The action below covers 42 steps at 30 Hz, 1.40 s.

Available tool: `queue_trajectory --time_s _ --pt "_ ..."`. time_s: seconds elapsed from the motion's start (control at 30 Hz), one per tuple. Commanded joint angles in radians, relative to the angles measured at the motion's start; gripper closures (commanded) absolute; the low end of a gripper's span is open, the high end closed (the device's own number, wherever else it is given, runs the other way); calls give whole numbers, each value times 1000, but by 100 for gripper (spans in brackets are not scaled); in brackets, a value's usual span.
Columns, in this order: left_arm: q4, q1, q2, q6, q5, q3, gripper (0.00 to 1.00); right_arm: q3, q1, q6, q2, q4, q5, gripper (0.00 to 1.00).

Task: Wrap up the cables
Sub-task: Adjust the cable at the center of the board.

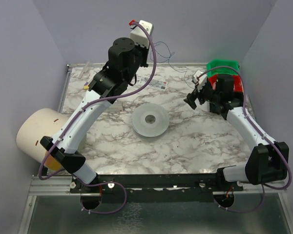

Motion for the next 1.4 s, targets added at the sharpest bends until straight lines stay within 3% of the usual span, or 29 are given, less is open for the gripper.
queue_trajectory --time_s 0.0,0.13,0.3,0.43,0.53,0.73,0.9,1.2,1.37 --pt "-11 9 -61 15 -28 -20 100 2 41 35 51 159 217 7" --pt "-12 10 -73 16 7 -64 100 -8 45 50 -25 189 89 4" --pt "-23 11 -77 14 86 -116 100 94 44 41 -151 18 -197 0" --pt "-26 11 -78 10 151 -136 100 193 45 125 -138 -83 -408 0" --pt "-33 11 -78 10 225 -139 100 207 44 333 -102 59 -435 0" --pt "-48 11 -89 12 351 -138 100 291 -32 581 -29 146 -497 7" --pt "-57 11 -95 21 418 -150 100 262 -157 1008 13 529 -602 12" --pt "-73 10 -95 22 522 -142 100 452 -152 793 223 132 -558 24" --pt "-88 11 -85 20 562 -118 100 470 -129 737 251 72 -591 25"
